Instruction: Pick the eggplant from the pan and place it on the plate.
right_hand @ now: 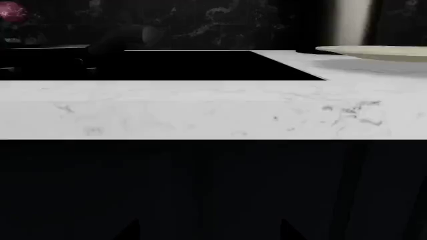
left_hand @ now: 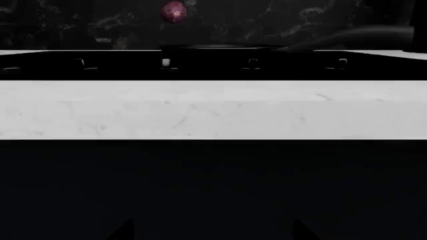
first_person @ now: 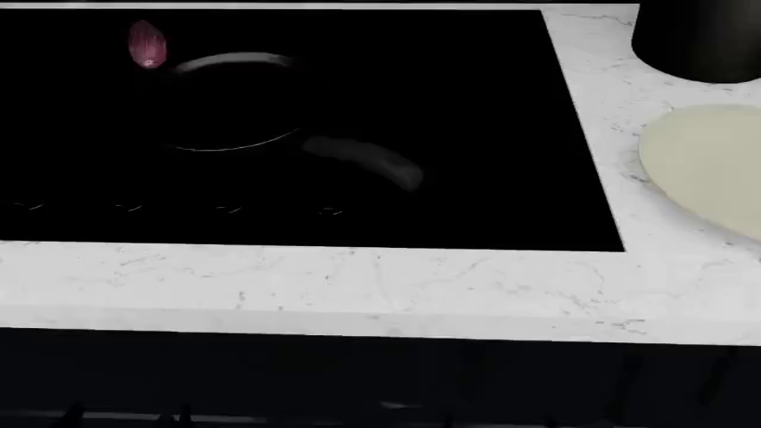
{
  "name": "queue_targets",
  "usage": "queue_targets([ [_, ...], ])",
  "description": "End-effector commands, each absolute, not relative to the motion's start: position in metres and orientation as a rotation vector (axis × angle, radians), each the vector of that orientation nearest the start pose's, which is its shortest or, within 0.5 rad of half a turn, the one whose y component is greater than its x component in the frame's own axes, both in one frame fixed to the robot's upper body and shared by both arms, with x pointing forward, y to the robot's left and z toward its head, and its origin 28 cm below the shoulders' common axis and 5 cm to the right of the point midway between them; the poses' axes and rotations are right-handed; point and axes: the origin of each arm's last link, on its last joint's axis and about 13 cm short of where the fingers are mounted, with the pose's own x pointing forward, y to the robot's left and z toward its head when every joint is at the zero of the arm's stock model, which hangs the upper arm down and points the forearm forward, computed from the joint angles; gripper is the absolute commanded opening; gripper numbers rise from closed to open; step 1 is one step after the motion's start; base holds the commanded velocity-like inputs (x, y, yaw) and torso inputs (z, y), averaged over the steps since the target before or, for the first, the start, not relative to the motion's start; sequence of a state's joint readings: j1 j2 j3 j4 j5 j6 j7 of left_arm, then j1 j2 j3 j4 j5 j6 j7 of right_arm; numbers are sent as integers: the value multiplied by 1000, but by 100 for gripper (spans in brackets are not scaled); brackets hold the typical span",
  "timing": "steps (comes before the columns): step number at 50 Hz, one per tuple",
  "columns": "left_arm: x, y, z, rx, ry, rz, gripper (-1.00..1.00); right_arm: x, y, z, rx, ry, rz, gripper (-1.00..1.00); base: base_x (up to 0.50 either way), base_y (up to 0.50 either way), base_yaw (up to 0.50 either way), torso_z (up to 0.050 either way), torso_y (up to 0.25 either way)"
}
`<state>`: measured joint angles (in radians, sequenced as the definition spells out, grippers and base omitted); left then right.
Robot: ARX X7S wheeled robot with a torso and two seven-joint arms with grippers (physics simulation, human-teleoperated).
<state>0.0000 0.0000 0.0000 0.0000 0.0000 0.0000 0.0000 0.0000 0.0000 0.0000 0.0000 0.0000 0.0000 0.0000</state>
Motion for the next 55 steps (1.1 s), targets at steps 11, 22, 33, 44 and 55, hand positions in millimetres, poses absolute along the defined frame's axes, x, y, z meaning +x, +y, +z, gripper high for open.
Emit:
queue_targets([
  [11,209,209,10,11,-4,28,100,211,-96,10,-26,11,-3,100,0,0,0,0,0],
  [22,209,213,11,12,4,40,100,215,-96,18,-64,7,-29,100,0,0,0,0,0],
  [33,207,209,12,-71,3,-19,100,209,-94,14,-5,5,6,100,0,0,0,0,0],
  [44,207,212,15,-73,7,2,100,211,-95,18,-4,7,0,100,0,0,0,0,0],
  [55,204,225,140,120,-207,34,100,221,-112,162,-15,-269,4,100,0,0,0,0,0],
])
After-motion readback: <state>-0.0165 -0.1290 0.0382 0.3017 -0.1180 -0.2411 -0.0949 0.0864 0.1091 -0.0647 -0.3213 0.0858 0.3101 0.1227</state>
